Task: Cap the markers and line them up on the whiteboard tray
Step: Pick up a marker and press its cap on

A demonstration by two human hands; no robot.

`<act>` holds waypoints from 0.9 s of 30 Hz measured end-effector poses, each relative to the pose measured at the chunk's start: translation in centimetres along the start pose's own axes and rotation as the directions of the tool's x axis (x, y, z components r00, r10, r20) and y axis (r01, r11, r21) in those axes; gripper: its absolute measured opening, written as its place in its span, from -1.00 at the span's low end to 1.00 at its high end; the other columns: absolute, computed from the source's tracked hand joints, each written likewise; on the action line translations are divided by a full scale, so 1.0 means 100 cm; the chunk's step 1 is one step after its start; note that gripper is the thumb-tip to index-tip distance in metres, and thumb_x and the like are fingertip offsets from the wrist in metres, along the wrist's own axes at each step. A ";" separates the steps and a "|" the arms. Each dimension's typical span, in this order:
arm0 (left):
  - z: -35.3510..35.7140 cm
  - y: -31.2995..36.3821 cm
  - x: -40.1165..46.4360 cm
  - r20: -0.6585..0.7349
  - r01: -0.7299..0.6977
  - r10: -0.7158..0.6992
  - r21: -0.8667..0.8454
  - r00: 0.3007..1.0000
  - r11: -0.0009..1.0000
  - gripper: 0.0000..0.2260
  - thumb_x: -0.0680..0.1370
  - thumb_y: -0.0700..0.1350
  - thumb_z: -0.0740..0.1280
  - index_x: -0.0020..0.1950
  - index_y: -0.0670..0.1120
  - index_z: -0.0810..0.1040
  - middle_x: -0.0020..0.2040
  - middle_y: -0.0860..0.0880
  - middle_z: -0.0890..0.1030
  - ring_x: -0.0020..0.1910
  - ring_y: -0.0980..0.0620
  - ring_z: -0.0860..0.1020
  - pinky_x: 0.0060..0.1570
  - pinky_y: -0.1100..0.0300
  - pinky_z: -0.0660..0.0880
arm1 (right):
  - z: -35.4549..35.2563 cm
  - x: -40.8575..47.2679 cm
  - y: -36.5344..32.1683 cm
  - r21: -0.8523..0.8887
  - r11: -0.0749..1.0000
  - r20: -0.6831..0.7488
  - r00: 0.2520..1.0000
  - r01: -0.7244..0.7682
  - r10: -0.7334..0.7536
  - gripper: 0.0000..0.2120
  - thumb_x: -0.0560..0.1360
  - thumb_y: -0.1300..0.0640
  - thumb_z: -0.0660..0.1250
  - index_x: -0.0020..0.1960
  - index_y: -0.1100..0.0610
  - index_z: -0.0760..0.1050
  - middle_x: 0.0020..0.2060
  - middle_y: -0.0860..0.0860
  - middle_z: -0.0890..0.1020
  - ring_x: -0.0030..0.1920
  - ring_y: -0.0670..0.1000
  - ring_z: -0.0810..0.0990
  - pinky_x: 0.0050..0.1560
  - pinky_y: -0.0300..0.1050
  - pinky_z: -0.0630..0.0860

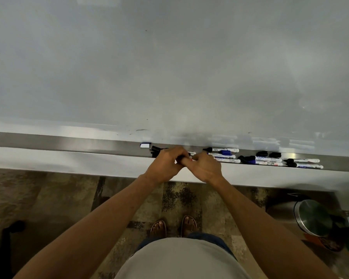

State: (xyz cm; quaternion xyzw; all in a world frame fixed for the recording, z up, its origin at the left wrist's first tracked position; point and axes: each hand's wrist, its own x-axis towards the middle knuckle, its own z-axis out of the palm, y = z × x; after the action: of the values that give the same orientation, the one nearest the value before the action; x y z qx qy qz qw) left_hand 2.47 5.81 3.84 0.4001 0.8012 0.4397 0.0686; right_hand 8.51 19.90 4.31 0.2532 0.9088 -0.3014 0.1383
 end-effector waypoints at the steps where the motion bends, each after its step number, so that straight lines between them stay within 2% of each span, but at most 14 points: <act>1: 0.002 -0.001 -0.001 -0.007 0.003 -0.002 0.006 1.000 1.000 -0.82 0.38 -0.38 0.43 -0.06 -0.19 0.62 -0.15 -0.06 0.65 -0.18 0.06 0.57 -0.14 0.21 0.52 | 0.002 -0.002 0.001 -0.014 1.000 -0.022 1.000 0.003 -0.003 -0.46 0.29 -0.49 0.12 -0.45 0.00 0.36 -0.43 -0.08 0.48 -0.25 0.04 0.53 0.01 0.07 0.45; 4: 0.003 -0.006 -0.007 -0.016 0.008 -0.008 0.032 1.000 0.999 -0.80 0.37 -0.39 0.43 -0.06 -0.18 0.63 -0.15 -0.07 0.65 -0.19 0.08 0.55 -0.15 0.28 0.49 | 0.010 -0.006 0.007 -0.043 0.997 -0.043 0.997 0.066 -0.068 -0.48 0.39 -0.47 0.08 -0.30 -0.03 0.43 -0.33 -0.07 0.52 -0.19 0.04 0.53 0.02 0.07 0.46; 7: 0.002 -0.016 -0.015 -0.027 0.059 -0.058 0.046 0.998 0.997 -0.84 0.41 -0.29 0.45 -0.03 -0.15 0.63 -0.14 -0.06 0.65 -0.21 0.05 0.54 -0.16 0.21 0.50 | 0.015 -0.003 0.016 -0.005 0.986 -0.054 0.984 0.168 -0.168 -0.49 0.44 -0.43 0.10 -0.21 0.02 0.44 -0.30 -0.07 0.54 -0.23 -0.01 0.52 -0.14 -0.05 0.45; 10: -0.001 -0.025 -0.021 -0.060 0.131 -0.127 0.074 0.990 0.989 -0.88 0.44 -0.23 0.46 -0.04 -0.13 0.65 -0.09 -0.07 0.67 -0.15 0.00 0.57 -0.12 0.11 0.53 | 0.017 0.004 0.021 0.050 0.967 -0.057 0.967 0.250 -0.248 -0.67 0.52 -0.19 0.25 -0.01 0.07 0.54 -0.14 -0.02 0.63 -0.14 -0.02 0.56 -0.14 -0.11 0.48; 13: -0.008 -0.034 -0.023 -0.120 0.175 -0.160 0.123 0.980 0.977 -0.88 0.46 -0.25 0.43 -0.02 -0.12 0.65 -0.07 -0.07 0.67 -0.11 -0.01 0.57 -0.08 0.13 0.53 | 0.017 0.012 0.024 0.067 0.952 -0.098 0.951 0.299 -0.292 -0.82 0.54 0.02 0.31 0.03 0.11 0.56 -0.12 0.03 0.62 -0.12 0.02 0.54 -0.13 -0.09 0.47; 15: -0.015 -0.042 -0.024 -0.162 0.180 -0.153 0.169 0.975 0.969 -0.88 0.47 -0.27 0.41 -0.02 -0.12 0.64 -0.09 -0.06 0.66 -0.12 0.00 0.56 -0.10 0.13 0.53 | 0.019 0.019 0.028 0.055 0.953 -0.163 0.944 0.298 -0.286 -0.85 0.55 0.13 0.31 0.08 0.13 0.56 -0.08 0.08 0.61 -0.08 0.08 0.53 -0.10 -0.03 0.48; 18: -0.023 -0.057 -0.026 -0.257 0.245 -0.174 0.277 0.951 0.929 -0.84 0.43 -0.32 0.40 -0.01 -0.17 0.62 -0.06 -0.11 0.65 -0.09 -0.10 0.55 -0.06 0.08 0.51 | 0.019 0.030 0.032 -0.048 0.945 -0.258 0.910 0.323 -0.324 -0.72 0.45 0.34 0.32 0.14 0.17 0.54 -0.03 0.17 0.60 -0.02 0.21 0.51 -0.05 0.06 0.47; 21: -0.028 -0.073 -0.029 -0.278 0.380 -0.286 0.390 0.917 0.839 -0.73 0.47 -0.23 0.39 0.16 -0.15 0.56 0.13 -0.15 0.61 0.08 -0.20 0.53 0.07 -0.06 0.48 | 0.019 0.036 0.029 -0.159 0.917 -0.293 0.869 0.367 -0.399 -0.51 0.28 0.51 0.34 0.16 0.21 0.55 0.00 0.22 0.59 -0.01 0.27 0.52 -0.01 0.10 0.50; 24: -0.029 -0.080 -0.031 -0.248 0.439 -0.363 0.456 0.898 0.774 -0.70 0.54 -0.17 0.30 0.27 -0.13 0.49 0.25 -0.13 0.54 0.20 -0.20 0.46 0.15 -0.11 0.38 | 0.026 0.041 0.025 -0.220 0.902 -0.286 0.860 0.371 -0.424 -0.46 0.21 0.57 0.33 0.14 0.25 0.55 -0.01 0.23 0.57 -0.04 0.27 0.55 -0.06 0.08 0.54; 27: -0.029 -0.082 -0.032 -0.226 0.462 -0.404 0.477 0.886 0.748 -0.68 0.56 -0.22 0.24 0.32 -0.11 0.46 0.30 -0.10 0.50 0.24 -0.19 0.42 0.17 -0.10 0.34 | 0.031 0.043 0.023 -0.281 0.887 -0.297 0.846 0.366 -0.443 -0.47 0.15 0.59 0.32 0.07 0.26 0.56 -0.10 0.21 0.59 -0.09 0.26 0.56 -0.11 0.05 0.51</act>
State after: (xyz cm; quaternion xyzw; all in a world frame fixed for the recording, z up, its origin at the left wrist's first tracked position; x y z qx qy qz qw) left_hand -1.49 -0.76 -1.38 0.1820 0.9625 0.2006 0.0149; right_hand 6.48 21.22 -0.97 0.0885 0.9784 -0.1742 -0.0674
